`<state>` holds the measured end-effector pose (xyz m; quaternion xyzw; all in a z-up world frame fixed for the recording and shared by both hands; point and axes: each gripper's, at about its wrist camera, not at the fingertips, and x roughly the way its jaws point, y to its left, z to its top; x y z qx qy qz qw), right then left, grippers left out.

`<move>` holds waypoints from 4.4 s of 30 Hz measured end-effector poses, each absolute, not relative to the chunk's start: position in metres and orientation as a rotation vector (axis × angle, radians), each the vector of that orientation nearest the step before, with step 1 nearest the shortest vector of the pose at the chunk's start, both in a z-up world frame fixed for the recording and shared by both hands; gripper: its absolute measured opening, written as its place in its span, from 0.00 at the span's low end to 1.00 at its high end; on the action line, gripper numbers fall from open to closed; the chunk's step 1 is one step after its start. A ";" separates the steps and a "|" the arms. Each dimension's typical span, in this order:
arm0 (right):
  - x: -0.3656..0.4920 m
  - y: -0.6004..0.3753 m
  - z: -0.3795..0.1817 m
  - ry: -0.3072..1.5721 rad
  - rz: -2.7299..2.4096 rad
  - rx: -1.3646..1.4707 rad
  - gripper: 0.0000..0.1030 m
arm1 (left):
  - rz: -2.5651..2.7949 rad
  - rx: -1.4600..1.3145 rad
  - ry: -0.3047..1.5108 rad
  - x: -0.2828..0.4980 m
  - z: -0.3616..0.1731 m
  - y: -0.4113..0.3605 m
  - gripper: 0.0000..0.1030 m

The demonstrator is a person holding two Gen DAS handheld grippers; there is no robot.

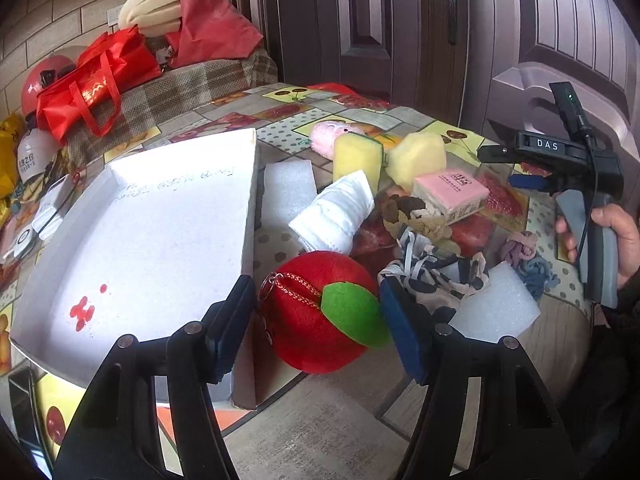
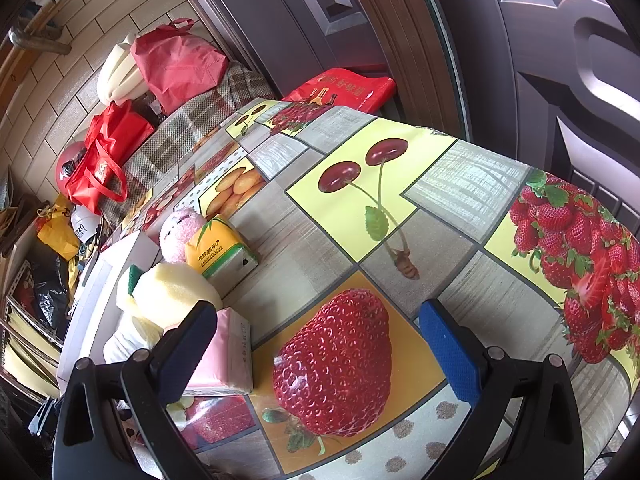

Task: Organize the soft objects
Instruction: 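Grasp the red apple plush with left tool while right tool grasps knotted hair ties, then carry apple plush and hair ties into the white box and open both tools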

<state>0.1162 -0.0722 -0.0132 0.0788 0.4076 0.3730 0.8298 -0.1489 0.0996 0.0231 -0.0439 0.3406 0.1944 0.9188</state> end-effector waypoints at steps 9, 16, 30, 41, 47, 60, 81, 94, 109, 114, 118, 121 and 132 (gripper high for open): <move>0.116 -0.073 -0.013 0.865 0.793 0.170 0.99 | 0.397 -0.016 0.808 -0.118 0.007 0.086 0.66; 0.116 -0.073 -0.013 0.865 0.795 0.174 0.99 | 0.401 0.004 0.860 -0.108 -0.002 0.083 0.62; 0.057 -0.098 0.021 0.591 1.145 -0.177 0.99 | 0.425 -0.072 0.582 -0.152 0.034 0.087 0.59; 0.007 -0.094 -0.009 0.589 1.263 -0.587 0.88 | 0.443 -0.123 0.519 -0.164 0.038 0.094 0.59; 0.015 -0.076 -0.024 0.644 1.291 -0.602 0.61 | 0.446 -0.151 0.492 -0.172 0.039 0.098 0.59; -0.003 -0.100 0.063 0.350 1.343 -0.184 0.21 | 0.772 -0.209 0.298 -0.242 0.052 0.146 0.60; -0.093 0.045 0.031 0.352 1.474 -0.155 0.22 | 0.947 -0.178 0.294 -0.266 0.043 0.187 0.60; -0.105 0.114 0.022 0.380 1.466 -0.216 0.21 | 0.918 -0.256 0.380 -0.245 0.038 0.235 0.60; -0.090 0.160 0.020 0.474 1.370 -0.179 0.22 | 0.928 -0.298 0.419 -0.232 0.034 0.260 0.60; -0.093 0.159 0.022 0.455 1.375 -0.186 0.24 | 0.934 -0.285 0.417 -0.232 0.035 0.258 0.60; -0.095 0.160 0.023 0.441 1.373 -0.198 0.24 | 0.943 -0.297 0.415 -0.233 0.035 0.259 0.60; -0.095 0.160 0.023 0.440 1.372 -0.198 0.24 | 0.950 -0.298 0.415 -0.233 0.035 0.259 0.60; -0.100 0.159 0.025 0.408 1.333 -0.217 0.77 | 1.031 -0.321 0.378 -0.243 0.037 0.260 0.79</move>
